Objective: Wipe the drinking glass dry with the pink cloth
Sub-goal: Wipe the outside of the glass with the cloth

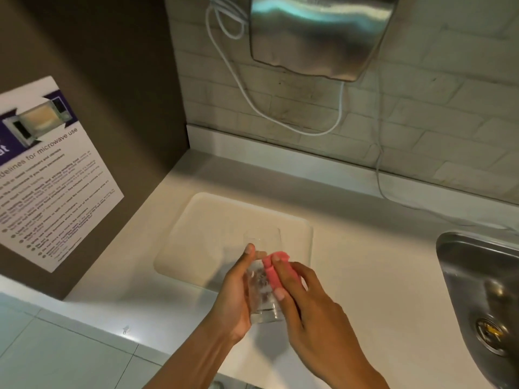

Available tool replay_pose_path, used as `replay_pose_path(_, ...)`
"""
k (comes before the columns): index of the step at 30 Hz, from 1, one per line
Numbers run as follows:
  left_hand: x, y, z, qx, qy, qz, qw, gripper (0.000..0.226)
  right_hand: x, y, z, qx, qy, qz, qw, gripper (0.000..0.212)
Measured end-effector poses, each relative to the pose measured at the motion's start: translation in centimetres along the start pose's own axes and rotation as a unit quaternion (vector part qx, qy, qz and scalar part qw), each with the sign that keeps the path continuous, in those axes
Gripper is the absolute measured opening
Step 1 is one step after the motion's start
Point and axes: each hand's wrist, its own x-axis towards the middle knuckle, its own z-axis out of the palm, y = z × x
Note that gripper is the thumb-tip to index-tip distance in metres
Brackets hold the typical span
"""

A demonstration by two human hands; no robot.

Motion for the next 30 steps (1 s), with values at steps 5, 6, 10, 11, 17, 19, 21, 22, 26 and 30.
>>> replay_pose_path(5, -0.6, -0.7, 1.1, -0.027, -0.025, -0.019, 0.999, 0.065, 1.9, 0.1, -1.1, 0.069, 0.044, 0.025, 0.996, 0.045)
replay_pose_path(6, -0.4, -0.6, 1.0, -0.024, -0.02, -0.01, 0.999, 0.066, 1.9, -0.4, -1.0, 0.073, 0.046, 0.023, 0.996, 0.046)
replay_pose_path(10, 0.1, 0.2, 0.5, 0.002, -0.005, 0.009, 1.0, 0.067, -0.1, -0.7, 0.0, 0.082, 0.009, 0.027, 0.996, 0.046)
replay_pose_path(11, -0.1, -0.1, 0.5, -0.003, -0.001, 0.0, 1.0, 0.067, 0.0, -0.4, -0.2, 0.091, 0.004, 0.036, 0.995, 0.045)
replay_pose_path(17, -0.1, 0.3, 0.3, -0.062, -0.022, 0.011, 0.998, 0.075, 0.6, -1.9, -0.5, 0.047, 0.004, 0.014, 0.999, 0.049)
replay_pose_path(19, 0.2, 0.5, -0.1, -0.042, -0.001, 0.02, 0.999, 0.071, -0.5, -1.5, 0.0, 0.046, -0.007, 0.009, 0.999, 0.048)
replay_pose_path(21, -0.1, 0.0, 0.0, -0.047, 0.0, 0.008, 0.999, 0.07, -0.2, -0.9, -0.2, 0.088, -0.005, 0.032, 0.996, 0.046)
replay_pose_path(22, -0.1, -0.4, 0.1, -0.058, 0.0, -0.001, 0.998, 0.071, 0.3, -0.8, -0.5, 0.105, -0.001, 0.042, 0.994, 0.046)
replay_pose_path(26, 0.2, -0.3, -0.1, -0.078, -0.019, 0.014, 0.997, 0.073, 0.3, -1.9, -0.3, 0.084, 0.003, 0.03, 0.996, 0.048)
replay_pose_path(30, 0.3, -0.2, -0.5, -0.047, 0.022, 0.015, 0.999, 0.065, -1.4, -1.2, 0.3, 0.066, -0.019, 0.028, 0.997, 0.047)
